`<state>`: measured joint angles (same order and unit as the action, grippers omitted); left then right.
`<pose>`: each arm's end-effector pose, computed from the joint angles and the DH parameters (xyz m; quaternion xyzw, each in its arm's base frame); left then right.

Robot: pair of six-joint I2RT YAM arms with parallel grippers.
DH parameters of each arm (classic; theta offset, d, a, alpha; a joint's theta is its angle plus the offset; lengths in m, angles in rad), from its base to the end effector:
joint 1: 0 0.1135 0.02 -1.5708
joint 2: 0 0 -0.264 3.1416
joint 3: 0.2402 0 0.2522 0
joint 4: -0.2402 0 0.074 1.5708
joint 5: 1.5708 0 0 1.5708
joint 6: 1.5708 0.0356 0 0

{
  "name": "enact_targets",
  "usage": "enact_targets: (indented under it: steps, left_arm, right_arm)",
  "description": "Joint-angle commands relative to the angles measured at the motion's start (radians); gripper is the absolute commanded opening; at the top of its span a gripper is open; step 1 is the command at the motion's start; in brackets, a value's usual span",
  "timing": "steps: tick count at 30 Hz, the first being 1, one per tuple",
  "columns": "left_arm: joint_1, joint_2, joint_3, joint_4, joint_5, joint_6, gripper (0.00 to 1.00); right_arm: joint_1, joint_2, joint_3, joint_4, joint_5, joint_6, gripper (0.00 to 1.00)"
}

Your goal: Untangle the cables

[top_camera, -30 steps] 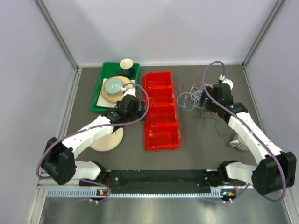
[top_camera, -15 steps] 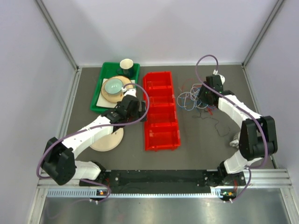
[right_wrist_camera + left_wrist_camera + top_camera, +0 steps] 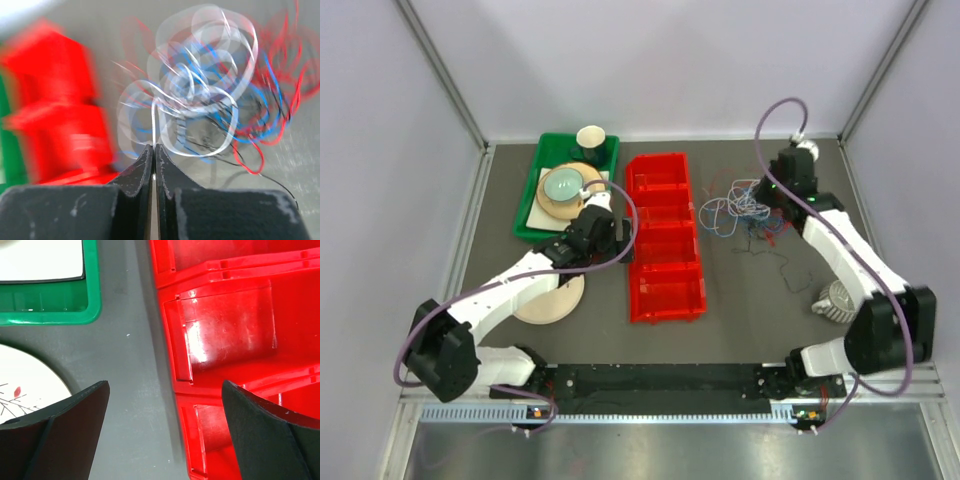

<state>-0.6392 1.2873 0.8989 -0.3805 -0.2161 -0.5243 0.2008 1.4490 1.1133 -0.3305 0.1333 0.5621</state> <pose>0.2243 -0.1572 0.2541 0.0105 0.9162 -0.1303 0.3787 0.3193 0.0602 0.2840 0.1899 0.8776 0.1067 0.4270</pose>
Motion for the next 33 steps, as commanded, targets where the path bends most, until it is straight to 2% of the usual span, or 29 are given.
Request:
enact_targets:
  steps: [1,10,11,14,17,18,24,27,28,31,33]
  left_arm:
    - [-0.004,-0.029,-0.005,0.055,0.003,0.021,0.99]
    - [-0.007,0.055,0.083,0.043,0.104,0.052,0.99]
    - [-0.02,0.063,0.098,0.042,0.141,0.073,0.99]
    - [-0.089,0.099,0.201,-0.017,0.123,0.148,0.99]
    - [-0.111,0.115,0.261,0.017,0.211,0.182,0.99]
    - [-0.112,0.115,0.265,0.079,0.278,0.191,0.99]
    - [-0.132,0.173,0.232,0.409,0.397,0.225,0.97]
    - [-0.154,0.231,0.187,0.653,0.417,0.243,0.95]
    - [-0.16,0.245,0.166,0.781,0.397,0.247,0.95]
    - [-0.171,0.343,0.19,0.938,0.405,0.242,0.95]
    - [-0.18,0.424,0.219,0.977,0.385,0.247,0.93]
  right_arm:
    - [0.008,-0.232,0.184,0.05,-0.064,-0.05,0.0]
    - [0.009,-0.253,0.534,-0.07,-0.175,-0.105,0.0]
    - [0.009,-0.256,0.549,-0.07,-0.185,-0.1,0.0]
    - [0.011,-0.266,0.56,-0.061,-0.251,-0.062,0.0]
    - [0.012,-0.269,0.519,-0.044,-0.279,-0.033,0.0]
    - [0.014,-0.269,0.511,-0.044,-0.278,-0.025,0.0]
    - [0.014,-0.285,0.484,-0.044,-0.299,0.005,0.0]
    - [0.014,-0.295,0.482,-0.047,-0.293,0.005,0.0]
    - [0.014,-0.302,0.48,-0.047,-0.291,0.007,0.0]
    - [0.012,-0.314,0.473,-0.05,-0.284,0.021,0.0]
    - [0.014,-0.318,0.462,-0.05,-0.282,0.031,0.0]
